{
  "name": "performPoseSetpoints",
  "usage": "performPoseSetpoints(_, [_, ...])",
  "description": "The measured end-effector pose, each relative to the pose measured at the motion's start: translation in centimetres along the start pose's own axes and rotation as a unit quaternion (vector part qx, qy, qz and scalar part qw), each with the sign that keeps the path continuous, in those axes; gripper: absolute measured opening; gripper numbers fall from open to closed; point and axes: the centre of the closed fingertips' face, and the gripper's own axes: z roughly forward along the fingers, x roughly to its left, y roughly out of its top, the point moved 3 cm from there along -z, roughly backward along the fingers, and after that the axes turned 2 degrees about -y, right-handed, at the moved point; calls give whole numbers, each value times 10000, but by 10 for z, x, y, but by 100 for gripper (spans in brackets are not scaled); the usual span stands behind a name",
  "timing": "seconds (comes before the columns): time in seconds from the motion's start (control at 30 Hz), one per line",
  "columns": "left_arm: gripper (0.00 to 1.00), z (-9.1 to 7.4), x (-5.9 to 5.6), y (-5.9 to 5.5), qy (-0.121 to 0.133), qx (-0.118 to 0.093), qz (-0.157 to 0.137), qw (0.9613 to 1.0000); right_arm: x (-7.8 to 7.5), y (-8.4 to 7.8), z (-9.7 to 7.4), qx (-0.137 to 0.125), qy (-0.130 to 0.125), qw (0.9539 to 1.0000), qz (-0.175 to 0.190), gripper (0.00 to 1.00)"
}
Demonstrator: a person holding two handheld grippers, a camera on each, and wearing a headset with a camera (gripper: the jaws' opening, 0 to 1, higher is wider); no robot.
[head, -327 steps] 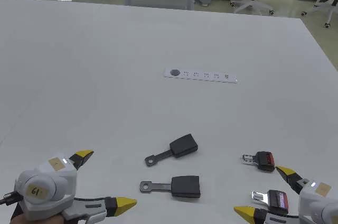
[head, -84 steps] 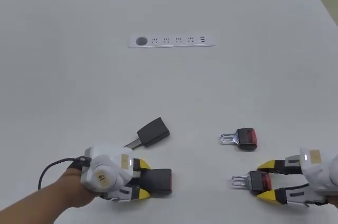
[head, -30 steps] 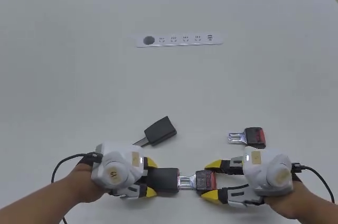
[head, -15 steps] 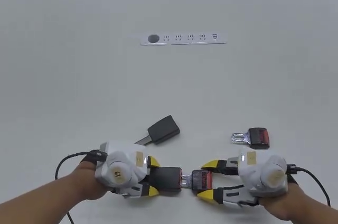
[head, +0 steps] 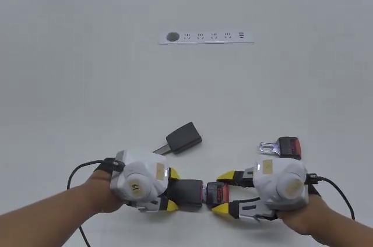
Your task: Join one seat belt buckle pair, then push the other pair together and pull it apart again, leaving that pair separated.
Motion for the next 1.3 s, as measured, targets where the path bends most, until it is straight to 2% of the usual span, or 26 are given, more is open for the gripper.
performPoseSetpoints(0.47, [32, 0, 1, -1, -36, -10, 29, 10000, 0, 0, -3, 184, -46, 9998, -97, 34])
performPoseSetpoints(0.53, [32, 0, 2, -2, -21, -159, -81, 9998, 0, -1, -3, 201, -44, 9997, -145, 34])
performPoseSetpoints(0.77, [32, 0, 2, -2, 4, -199, -49, 9998, -1, -1, -5, 222, -59, 9995, -202, 34])
performPoseSetpoints(0.9, [32, -1, 2, -3, 37, -329, -101, 9994, -2, -1, -5, 269, -14, 9991, -328, 34])
performPoseSetpoints(1.23, [31, -2, 3, -3, 13, -473, -83, 9988, 0, -3, -7, 171, -79, 9984, -528, 34])
performPoseSetpoints(1.3, [31, -2, 2, -3, 45, -526, -141, 9985, 1, -2, -7, 147, -140, 9976, -667, 34])
